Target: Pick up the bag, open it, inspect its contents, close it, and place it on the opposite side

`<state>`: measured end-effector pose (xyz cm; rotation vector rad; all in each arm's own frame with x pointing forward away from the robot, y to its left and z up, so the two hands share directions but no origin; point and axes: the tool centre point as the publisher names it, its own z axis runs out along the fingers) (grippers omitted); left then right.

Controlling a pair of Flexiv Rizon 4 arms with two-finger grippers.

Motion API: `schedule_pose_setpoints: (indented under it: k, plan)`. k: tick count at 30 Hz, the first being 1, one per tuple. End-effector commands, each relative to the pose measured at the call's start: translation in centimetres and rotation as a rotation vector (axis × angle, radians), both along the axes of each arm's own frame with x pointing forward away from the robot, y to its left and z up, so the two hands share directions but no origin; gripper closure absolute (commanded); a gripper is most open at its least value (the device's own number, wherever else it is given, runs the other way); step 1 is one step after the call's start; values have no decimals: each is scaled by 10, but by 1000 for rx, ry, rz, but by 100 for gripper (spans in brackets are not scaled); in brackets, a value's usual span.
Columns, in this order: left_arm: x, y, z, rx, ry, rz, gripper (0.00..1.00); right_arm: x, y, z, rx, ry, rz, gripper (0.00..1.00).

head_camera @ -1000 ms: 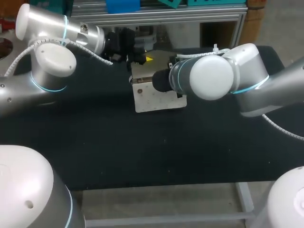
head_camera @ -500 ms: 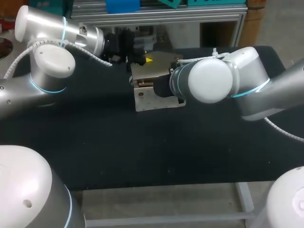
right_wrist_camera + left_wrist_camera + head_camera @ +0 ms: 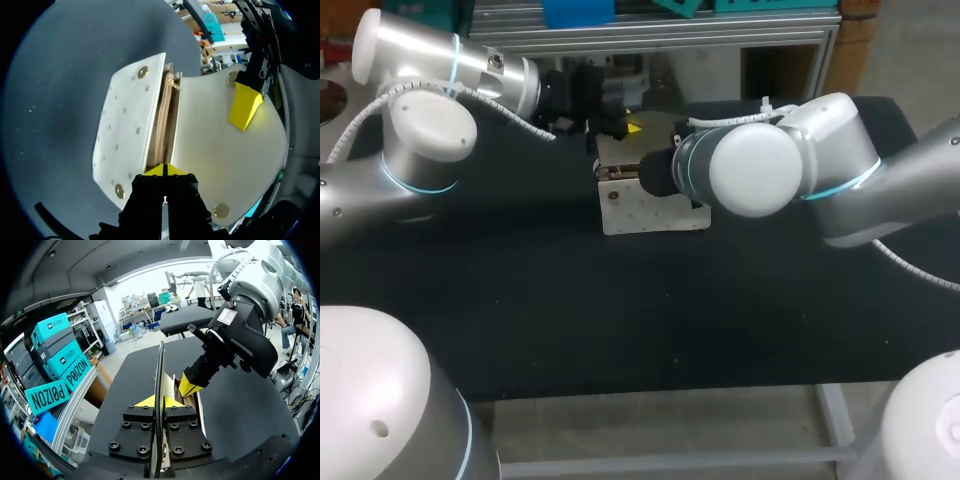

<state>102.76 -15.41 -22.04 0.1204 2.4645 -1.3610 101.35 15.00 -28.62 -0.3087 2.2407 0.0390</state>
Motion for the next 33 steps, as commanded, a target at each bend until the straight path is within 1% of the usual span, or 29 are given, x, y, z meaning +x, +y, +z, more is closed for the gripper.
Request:
schedule_pose_setpoints:
  k: [1, 7, 14, 17, 21, 26, 33]
  plan:
    - [0, 1, 1, -9, -3, 2, 100, 3, 5, -11, -4, 20, 2, 100]
    - [0, 3, 3, -20, -10, 4, 100, -5, 3, -21, -4, 52, 2, 100]
    - [-6, 2, 9, -33, -29, -6, 100, -9, 1, -23, -7, 77, -1, 100]
    - [-10, 1, 11, -33, -39, -13, 100, -9, 1, -23, -19, 105, 1, 100]
    - [-16, -1, 13, -29, -55, -28, 100, -7, 4, -27, -46, 165, 4, 100]
    - [-21, -4, 14, -27, -65, -42, 100, 1, 4, -33, -64, 242, -26, 100]
    - [-24, -1, 15, -33, -73, -37, 100, 2, 2, -39, -63, 254, -94, 100]
